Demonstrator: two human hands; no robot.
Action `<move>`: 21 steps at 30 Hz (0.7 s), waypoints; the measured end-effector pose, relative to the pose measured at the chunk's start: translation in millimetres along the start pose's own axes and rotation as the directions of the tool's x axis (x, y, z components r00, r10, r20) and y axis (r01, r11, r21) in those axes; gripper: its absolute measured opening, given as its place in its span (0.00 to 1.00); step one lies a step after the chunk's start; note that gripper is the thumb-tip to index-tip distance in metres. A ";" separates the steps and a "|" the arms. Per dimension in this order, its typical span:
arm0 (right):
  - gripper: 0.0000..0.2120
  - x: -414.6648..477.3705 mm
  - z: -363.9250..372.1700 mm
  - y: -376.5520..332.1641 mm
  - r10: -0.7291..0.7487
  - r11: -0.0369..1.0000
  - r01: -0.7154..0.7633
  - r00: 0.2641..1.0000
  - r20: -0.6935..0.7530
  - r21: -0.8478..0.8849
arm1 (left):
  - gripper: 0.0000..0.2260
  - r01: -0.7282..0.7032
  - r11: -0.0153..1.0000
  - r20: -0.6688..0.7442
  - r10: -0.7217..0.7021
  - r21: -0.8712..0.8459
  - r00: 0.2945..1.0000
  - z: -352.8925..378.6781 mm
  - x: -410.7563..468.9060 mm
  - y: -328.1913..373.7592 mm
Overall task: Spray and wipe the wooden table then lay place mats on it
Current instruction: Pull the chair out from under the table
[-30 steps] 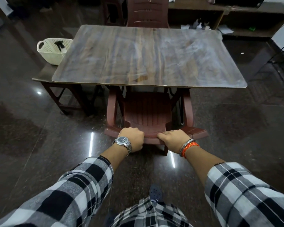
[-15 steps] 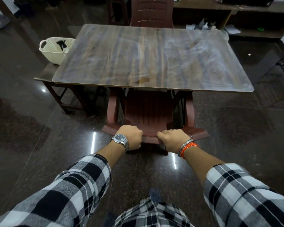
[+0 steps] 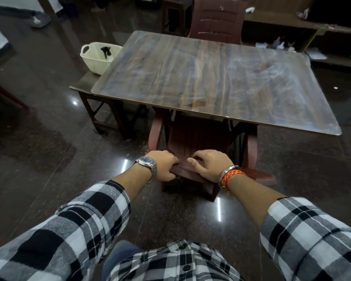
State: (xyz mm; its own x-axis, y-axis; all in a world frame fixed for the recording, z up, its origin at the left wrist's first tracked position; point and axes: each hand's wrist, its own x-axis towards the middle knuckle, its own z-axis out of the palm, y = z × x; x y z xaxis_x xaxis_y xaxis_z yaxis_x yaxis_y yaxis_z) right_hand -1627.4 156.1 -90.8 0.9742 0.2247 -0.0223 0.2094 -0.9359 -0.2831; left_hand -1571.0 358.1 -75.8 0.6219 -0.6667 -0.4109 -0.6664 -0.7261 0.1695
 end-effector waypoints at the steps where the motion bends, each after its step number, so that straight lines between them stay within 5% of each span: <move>1: 0.23 12.4 -0.2 -9.1 -0.002 1.000 0.002 1.000 -0.008 0.008 | 0.16 0.008 1.000 -0.009 -0.008 -0.006 1.000 -2.4 -4.2 -11.2; 9: 0.15 144.1 25.3 -98.3 -0.040 0.996 0.043 0.998 -0.043 0.073 | 0.22 0.165 0.986 -0.023 -0.164 0.028 0.986 -15.5 -23.1 -167.5; 21: 0.17 386.5 58.2 -245.0 0.071 0.988 -0.058 0.994 -0.089 0.144 | 0.29 0.356 0.893 -0.052 -0.384 -0.276 0.922 -63.9 -39.1 -470.1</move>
State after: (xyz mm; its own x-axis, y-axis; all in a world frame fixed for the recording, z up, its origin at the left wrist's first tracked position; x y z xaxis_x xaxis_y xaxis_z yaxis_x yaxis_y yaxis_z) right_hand -1307.0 488.0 -85.8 0.9902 0.1326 0.0430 0.1384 -0.8986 -0.4164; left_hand -1255.9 714.7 -82.2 0.8505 -0.3449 -0.3971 -0.2600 -0.9320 0.2527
